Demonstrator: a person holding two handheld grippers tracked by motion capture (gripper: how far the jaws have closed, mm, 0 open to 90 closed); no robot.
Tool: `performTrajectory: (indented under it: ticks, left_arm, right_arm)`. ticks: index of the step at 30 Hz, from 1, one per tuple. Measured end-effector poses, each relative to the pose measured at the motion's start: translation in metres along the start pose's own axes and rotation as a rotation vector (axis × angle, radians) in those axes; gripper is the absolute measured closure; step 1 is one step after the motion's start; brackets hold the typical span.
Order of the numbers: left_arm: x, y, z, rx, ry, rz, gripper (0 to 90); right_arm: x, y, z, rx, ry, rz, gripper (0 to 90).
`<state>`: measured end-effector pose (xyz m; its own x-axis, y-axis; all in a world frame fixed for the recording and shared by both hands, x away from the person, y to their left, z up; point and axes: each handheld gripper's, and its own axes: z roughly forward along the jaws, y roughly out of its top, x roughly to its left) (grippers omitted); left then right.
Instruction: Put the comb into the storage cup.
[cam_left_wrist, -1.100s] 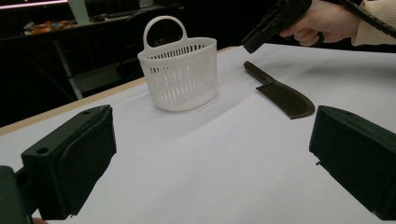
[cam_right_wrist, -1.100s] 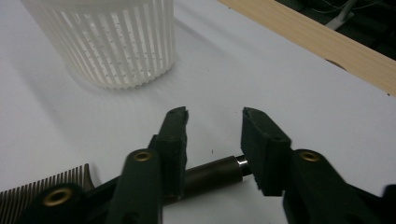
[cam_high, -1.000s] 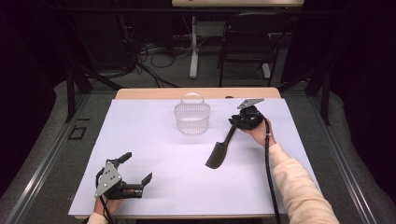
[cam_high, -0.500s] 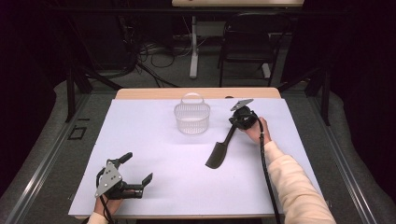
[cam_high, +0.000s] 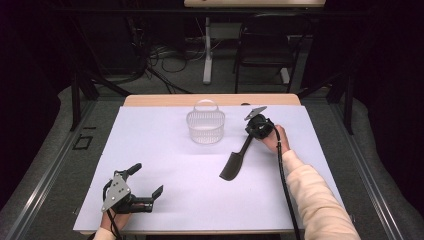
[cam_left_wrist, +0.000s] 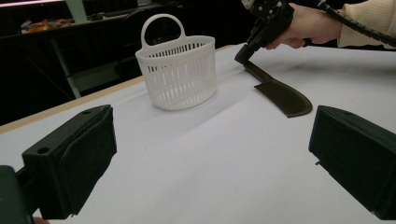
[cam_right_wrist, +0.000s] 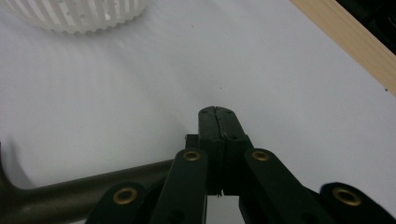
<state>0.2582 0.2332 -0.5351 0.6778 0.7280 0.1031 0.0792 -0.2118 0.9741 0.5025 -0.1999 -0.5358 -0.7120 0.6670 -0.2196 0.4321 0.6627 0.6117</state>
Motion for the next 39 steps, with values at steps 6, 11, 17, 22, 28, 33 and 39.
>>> performTrajectory:
  ticks: [6, 11, 17, 22, 28, 33, 39]
  left_arm:
    - [0.000, 0.000, 0.000, 0.000, 0.002, 0.000, 0.7]
    - [0.000, 0.000, 0.000, 0.000, 0.002, 0.000, 0.7]
    - [0.000, 0.000, 0.000, 0.001, 0.002, 0.002, 0.8]
    - [0.000, 0.000, -0.001, 0.002, 0.002, 0.002, 0.8]
    - [0.000, 0.000, 0.000, -0.002, 0.000, 0.001, 0.8]
    - [0.000, 0.000, -0.001, -0.001, 0.003, 0.004, 0.8]
    - [0.000, 0.000, -0.001, -0.002, 0.002, 0.003, 0.9]
  right_arm:
    - [0.000, -0.002, 0.001, 0.018, 0.007, -0.005, 90.0]
    - [-0.002, -0.003, 0.000, 0.034, 0.008, -0.004, 90.0]
    - [-0.002, -0.005, 0.000, 0.044, 0.009, -0.007, 90.0]
    - [-0.002, -0.008, -0.003, 0.073, 0.012, -0.007, 90.0]
    - [-0.003, -0.012, -0.005, 0.089, 0.020, -0.028, 90.0]
    - [-0.003, -0.014, -0.006, 0.098, 0.027, -0.013, 90.0]
    - [-0.003, -0.017, -0.006, 0.123, 0.035, -0.027, 90.0]
